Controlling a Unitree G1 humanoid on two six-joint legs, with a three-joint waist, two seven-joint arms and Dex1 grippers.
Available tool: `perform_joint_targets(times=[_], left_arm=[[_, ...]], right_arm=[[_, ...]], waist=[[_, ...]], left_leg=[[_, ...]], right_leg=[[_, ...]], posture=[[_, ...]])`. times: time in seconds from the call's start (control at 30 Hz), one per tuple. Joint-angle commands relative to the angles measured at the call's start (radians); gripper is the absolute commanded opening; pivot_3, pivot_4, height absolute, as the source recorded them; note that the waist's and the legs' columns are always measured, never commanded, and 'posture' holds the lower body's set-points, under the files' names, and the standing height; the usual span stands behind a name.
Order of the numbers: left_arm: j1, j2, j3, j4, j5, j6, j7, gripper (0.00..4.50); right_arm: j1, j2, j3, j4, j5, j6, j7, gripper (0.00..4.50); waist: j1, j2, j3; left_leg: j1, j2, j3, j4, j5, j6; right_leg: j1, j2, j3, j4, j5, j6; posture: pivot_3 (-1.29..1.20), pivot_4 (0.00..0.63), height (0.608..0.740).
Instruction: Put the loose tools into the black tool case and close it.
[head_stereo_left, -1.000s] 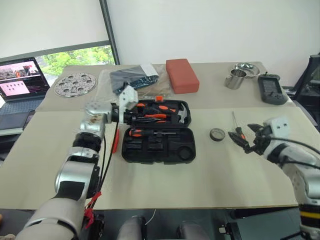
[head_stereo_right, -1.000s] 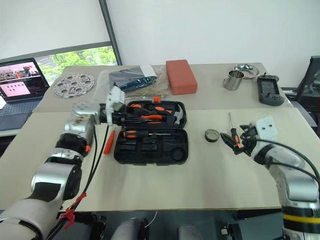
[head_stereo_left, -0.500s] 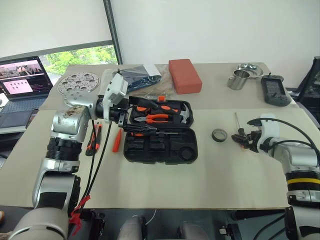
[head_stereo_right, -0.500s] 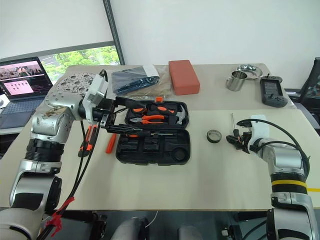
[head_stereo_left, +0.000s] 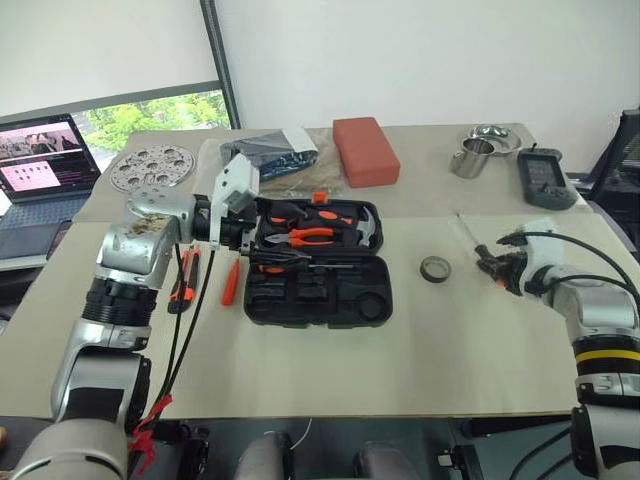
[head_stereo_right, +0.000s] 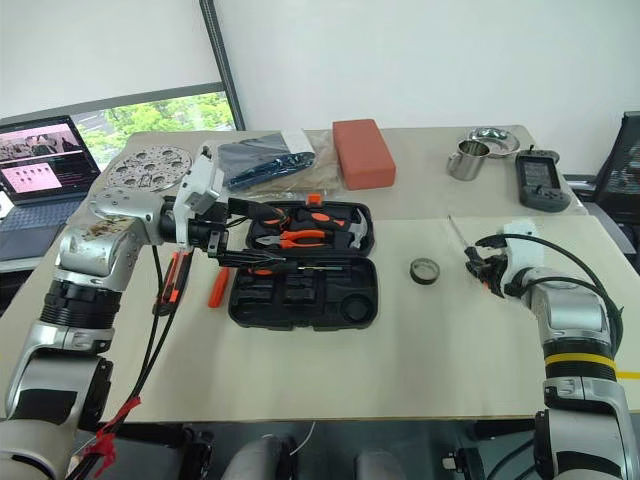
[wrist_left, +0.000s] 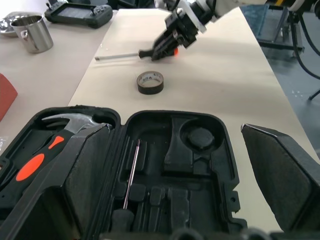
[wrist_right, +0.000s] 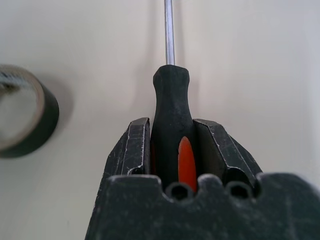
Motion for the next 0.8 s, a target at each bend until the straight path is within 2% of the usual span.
perform_joint_targets(times=[0.03,0.2,0.37,0.53,0.8], left_arm=[[0.012,0.038,0.043,-0.041,-0.028,-0.001,0.004,4.5],[0.083,0.115,0.075,-0.087,-0.039,0.015,0.007,4.5],[0.175,0.189,0.144,-0.17,-0.077,0.057,0.033,4.5],[0.35,0.272,0.238,-0.308,-0.127,0.117,0.07,4.5],[0.475,0.295,0.311,-0.42,-0.18,0.169,0.156,4.5]], right_arm=[[-0.013,-0.011,0.076,-0.185,-0.002,-0.155,0.151,1.01],[-0.033,0.007,0.234,-0.24,-0.061,-0.339,0.326,1.01],[-0.113,0.05,0.334,-0.148,-0.119,-0.476,0.435,1.01],[-0.221,0.118,0.43,-0.024,-0.172,-0.586,0.547,1.01],[-0.322,0.189,0.488,0.191,-0.273,-0.689,0.568,1.01]], waist=[[-0.004,0.0,0.001],[-0.004,-0.001,0.002],[-0.002,-0.002,0.008],[0.002,-0.002,0.009],[0.004,-0.004,0.01]], left_leg=[[0.0,0.0,0.0,0.0,0.0,0.0],[0.001,0.001,0.0,0.0,0.0,0.0],[0.002,0.001,0.001,0.0,-0.001,0.001],[0.004,0.002,0.002,0.0,-0.002,0.003],[0.005,0.004,0.002,-0.001,-0.002,0.003]], right_leg=[[0.0,0.001,0.001,0.0,0.0,0.0],[0.0,0.002,0.004,0.0,0.0,0.0],[0.0,0.001,0.005,0.0,0.0,0.0],[0.001,-0.001,0.005,0.001,0.0,0.0],[0.002,-0.001,0.004,0.001,0.0,0.0]], posture=[[0.0,0.15,0.74],[0.0,0.15,0.74],[0.0,0.15,0.74],[0.0,0.15,0.74],[0.0,0.15,0.74]])
